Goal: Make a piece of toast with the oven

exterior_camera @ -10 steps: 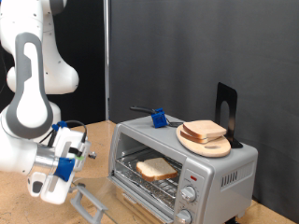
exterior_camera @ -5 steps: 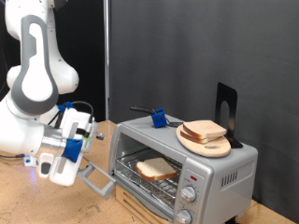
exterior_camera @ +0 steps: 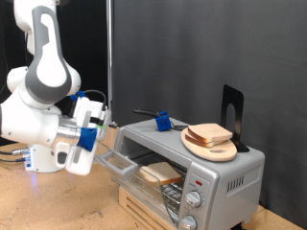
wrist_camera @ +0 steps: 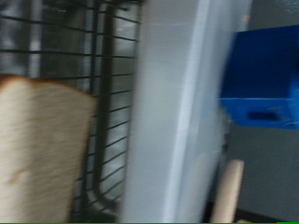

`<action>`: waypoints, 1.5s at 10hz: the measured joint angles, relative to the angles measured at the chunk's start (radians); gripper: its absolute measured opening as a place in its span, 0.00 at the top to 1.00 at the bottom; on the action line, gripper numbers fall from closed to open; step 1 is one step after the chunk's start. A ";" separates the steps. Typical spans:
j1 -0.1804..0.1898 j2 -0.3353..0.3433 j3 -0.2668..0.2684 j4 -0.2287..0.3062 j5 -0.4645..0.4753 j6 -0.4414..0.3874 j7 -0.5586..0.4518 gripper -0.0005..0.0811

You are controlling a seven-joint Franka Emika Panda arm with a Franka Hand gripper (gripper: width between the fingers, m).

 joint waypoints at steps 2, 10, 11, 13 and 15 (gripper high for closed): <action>0.012 -0.057 0.022 -0.026 0.028 -0.005 0.036 0.01; -0.038 -0.137 -0.006 -0.036 -0.023 -0.005 0.118 0.01; -0.039 -0.130 -0.012 -0.033 -0.023 -0.045 0.118 0.01; -0.061 -0.064 -0.056 0.029 -0.054 -0.185 0.119 0.01; -0.075 0.024 -0.076 0.100 -0.038 -0.169 0.101 0.01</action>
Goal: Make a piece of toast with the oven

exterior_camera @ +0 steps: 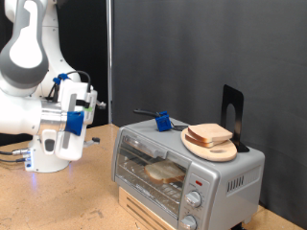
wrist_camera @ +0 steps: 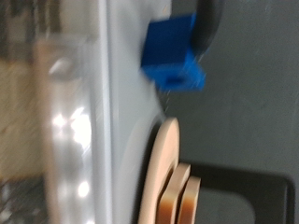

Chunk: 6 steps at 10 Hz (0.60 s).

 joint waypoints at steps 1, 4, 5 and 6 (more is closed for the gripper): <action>0.000 0.032 0.000 0.026 0.028 0.049 -0.021 0.01; 0.000 0.140 0.005 0.116 0.045 0.134 -0.074 0.01; 0.001 0.181 0.006 0.151 0.045 0.145 -0.076 0.01; 0.001 0.223 0.009 0.189 0.044 0.150 -0.076 0.01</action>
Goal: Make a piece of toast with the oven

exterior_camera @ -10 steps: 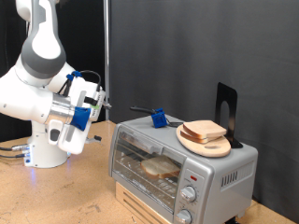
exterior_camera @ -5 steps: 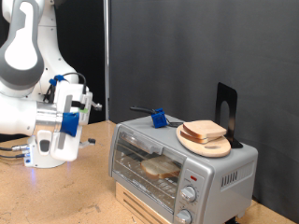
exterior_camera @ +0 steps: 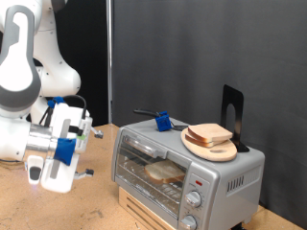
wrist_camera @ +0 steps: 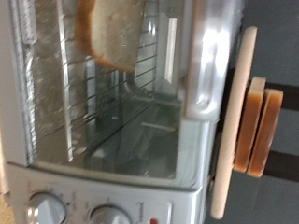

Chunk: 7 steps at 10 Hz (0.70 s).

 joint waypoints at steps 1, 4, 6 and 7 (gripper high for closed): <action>0.001 0.040 0.006 0.034 0.008 0.032 -0.001 0.01; 0.006 0.076 0.009 0.067 -0.004 0.026 0.002 0.01; 0.008 0.104 0.012 0.123 -0.070 -0.009 0.047 0.01; 0.012 0.135 0.015 0.166 -0.076 -0.004 0.080 0.01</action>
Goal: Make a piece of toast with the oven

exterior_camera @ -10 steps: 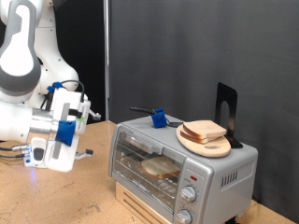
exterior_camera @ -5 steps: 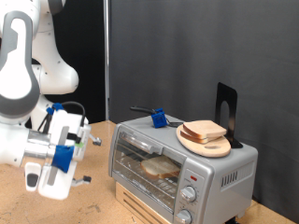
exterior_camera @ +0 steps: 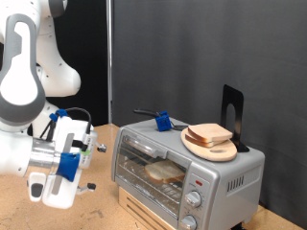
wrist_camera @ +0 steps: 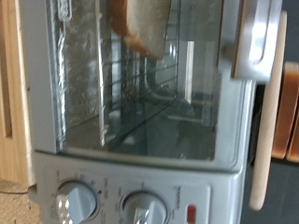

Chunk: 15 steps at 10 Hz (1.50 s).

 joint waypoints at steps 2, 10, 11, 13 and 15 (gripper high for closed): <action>0.011 0.069 0.013 0.082 0.009 0.031 0.040 0.01; 0.047 0.281 0.060 0.317 0.057 0.110 0.074 0.01; 0.047 0.295 0.061 0.332 0.057 0.110 0.074 0.01; 0.045 0.318 0.060 0.365 0.059 0.110 0.076 0.01; 0.043 0.338 0.059 0.394 0.064 0.117 0.082 0.01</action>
